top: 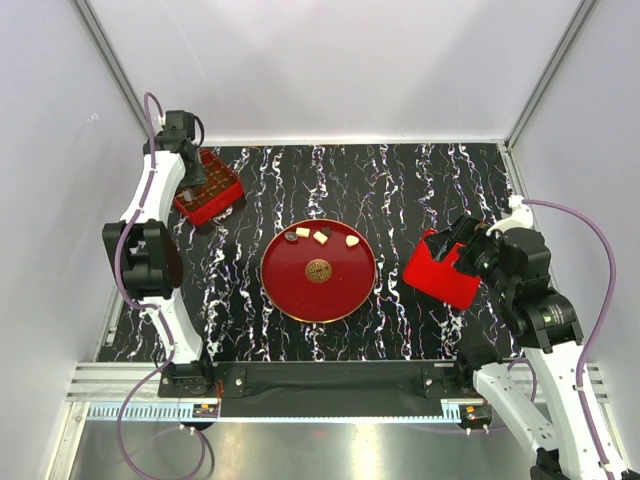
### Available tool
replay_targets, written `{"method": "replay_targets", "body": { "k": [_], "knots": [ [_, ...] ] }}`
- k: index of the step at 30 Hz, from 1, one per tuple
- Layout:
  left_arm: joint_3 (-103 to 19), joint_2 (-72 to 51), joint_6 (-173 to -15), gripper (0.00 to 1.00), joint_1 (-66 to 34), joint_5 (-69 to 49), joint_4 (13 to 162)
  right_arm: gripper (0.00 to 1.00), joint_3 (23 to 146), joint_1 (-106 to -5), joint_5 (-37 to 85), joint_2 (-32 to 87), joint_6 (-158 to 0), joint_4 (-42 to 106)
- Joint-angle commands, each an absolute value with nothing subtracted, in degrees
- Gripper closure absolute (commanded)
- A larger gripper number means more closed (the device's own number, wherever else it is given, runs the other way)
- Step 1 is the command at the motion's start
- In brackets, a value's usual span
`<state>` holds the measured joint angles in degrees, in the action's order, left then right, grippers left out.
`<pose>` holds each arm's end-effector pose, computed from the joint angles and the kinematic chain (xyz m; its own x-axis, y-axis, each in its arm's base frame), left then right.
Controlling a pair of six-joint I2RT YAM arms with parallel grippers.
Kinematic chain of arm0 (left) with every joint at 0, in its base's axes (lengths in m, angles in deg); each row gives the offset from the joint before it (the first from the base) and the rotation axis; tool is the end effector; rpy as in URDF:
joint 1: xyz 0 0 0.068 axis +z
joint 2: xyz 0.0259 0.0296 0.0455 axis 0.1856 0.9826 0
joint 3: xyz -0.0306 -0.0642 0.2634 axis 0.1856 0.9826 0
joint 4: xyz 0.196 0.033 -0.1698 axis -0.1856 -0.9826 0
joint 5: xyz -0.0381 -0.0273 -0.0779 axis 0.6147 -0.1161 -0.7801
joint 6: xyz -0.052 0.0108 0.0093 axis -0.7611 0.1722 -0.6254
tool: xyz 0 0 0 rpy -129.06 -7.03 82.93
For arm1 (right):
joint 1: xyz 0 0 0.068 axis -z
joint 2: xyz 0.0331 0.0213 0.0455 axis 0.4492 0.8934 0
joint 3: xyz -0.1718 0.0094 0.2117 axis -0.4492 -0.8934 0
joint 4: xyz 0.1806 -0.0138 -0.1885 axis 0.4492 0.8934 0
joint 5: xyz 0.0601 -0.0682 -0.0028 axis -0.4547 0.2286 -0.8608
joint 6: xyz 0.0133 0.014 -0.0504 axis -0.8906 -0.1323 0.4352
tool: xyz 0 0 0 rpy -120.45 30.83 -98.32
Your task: Pack the chocolate
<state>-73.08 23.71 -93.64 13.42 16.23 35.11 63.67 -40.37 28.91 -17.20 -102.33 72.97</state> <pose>0.4177 0.0308 0.3027 -0.7773 -0.2251 -0.5876 -0.3735 0.9165 0.1431 0.1168 0.0299 0.3623 -0.4607 0.4019 -0.7913 -0.0485 0.8789 0.4746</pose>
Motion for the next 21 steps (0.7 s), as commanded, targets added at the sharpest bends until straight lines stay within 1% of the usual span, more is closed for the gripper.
{"method": "replay_targets", "body": {
  "k": [1, 7, 9, 11, 15, 19, 21],
  "knots": [
    [-75.57, 21.78, -93.07, 0.54, 13.77, 16.07, 36.06, 0.00, 67.08, -40.41, 30.87, -17.37, -100.99, 71.62],
    [-76.80, 18.27, -93.42, 0.54, 12.11, 11.59, 32.55, 0.00, 68.93, -40.41, 30.87, -18.08, -101.07, 73.47],
    [-74.36, 15.03, -93.16, 0.54, 11.05, 9.66, 32.80, 0.00, 69.28, -40.40, 30.87, -18.95, -101.07, 74.25],
    [-71.72, 12.65, -92.64, 0.55, 6.42, 8.16, 33.16, 0.00, 69.55, -40.40, 32.26, -19.57, -100.99, 75.13],
    [-64.34, 6.58, -93.15, 0.55, -1.94, 9.83, 33.24, 0.00, 70.25, -40.41, 32.36, -20.10, -100.72, 76.72],
    [-57.04, 0.25, -93.95, 0.55, -12.74, 10.79, 33.25, 0.00, 70.16, -40.41, 32.62, -20.89, -100.55, 77.60],
    [-55.54, -0.98, -94.91, 0.55, -15.22, 11.94, 32.46, 0.00, 69.99, -40.41, 32.71, -21.24, -100.55, 77.78]
  ]
}}
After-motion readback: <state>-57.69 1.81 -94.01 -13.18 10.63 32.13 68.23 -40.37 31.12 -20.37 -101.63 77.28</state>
